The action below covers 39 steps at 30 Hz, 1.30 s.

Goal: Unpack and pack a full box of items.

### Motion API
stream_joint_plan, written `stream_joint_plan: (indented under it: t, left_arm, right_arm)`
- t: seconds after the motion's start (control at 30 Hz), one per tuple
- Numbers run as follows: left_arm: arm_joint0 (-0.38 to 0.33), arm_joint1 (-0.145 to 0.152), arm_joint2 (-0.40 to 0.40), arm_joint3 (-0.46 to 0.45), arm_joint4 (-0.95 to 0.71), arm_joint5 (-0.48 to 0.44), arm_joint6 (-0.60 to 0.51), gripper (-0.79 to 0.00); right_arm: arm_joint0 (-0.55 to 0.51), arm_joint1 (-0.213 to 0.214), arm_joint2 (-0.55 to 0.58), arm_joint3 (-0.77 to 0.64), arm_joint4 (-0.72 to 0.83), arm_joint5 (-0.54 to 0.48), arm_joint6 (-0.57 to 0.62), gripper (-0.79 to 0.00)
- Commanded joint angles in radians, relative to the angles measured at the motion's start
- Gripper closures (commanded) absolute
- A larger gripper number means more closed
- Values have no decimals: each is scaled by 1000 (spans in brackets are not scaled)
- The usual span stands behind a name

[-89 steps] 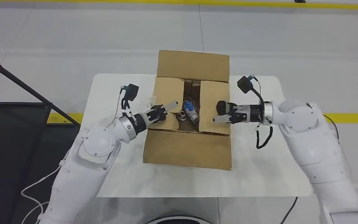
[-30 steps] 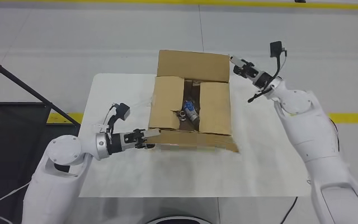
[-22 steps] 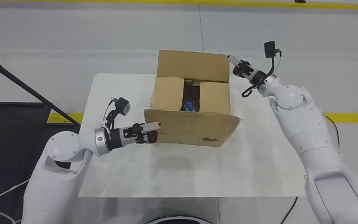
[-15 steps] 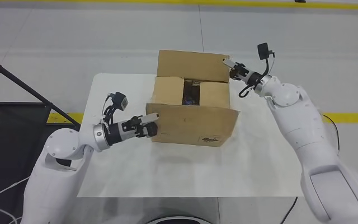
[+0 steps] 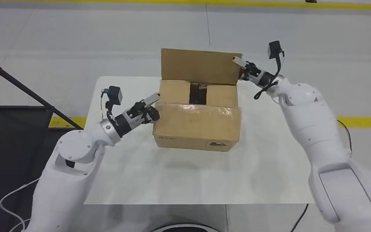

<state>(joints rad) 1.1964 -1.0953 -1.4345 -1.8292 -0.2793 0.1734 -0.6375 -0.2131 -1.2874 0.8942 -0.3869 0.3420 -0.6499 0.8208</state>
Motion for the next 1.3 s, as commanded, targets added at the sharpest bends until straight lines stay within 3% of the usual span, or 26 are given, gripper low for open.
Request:
stream_joint_plan:
  t: [0.0,0.1,0.2,0.37,0.87,1.27]
  left_arm:
    - [-7,-1,10,2,21,5,18,-785]
    - [-16,-2,24,7,31,10,34,-785]
    - [-24,-4,36,13,55,20,64,-785]
    - [-40,-9,73,23,116,41,128,-785]
    - [-74,-20,118,42,127,53,175,-785]
    - [-87,-30,159,49,187,47,230,-785]
  right_arm:
    - [1,3,19,8,41,-25,44,-785]
    - [-1,6,45,6,102,-52,121,-785]
    - [-5,17,88,9,211,-49,278,-785]
    - [-32,38,129,-66,305,61,411,-785]
    - [-113,103,135,-236,242,254,604,-785]
    - [-113,84,85,-197,222,287,636,-785]
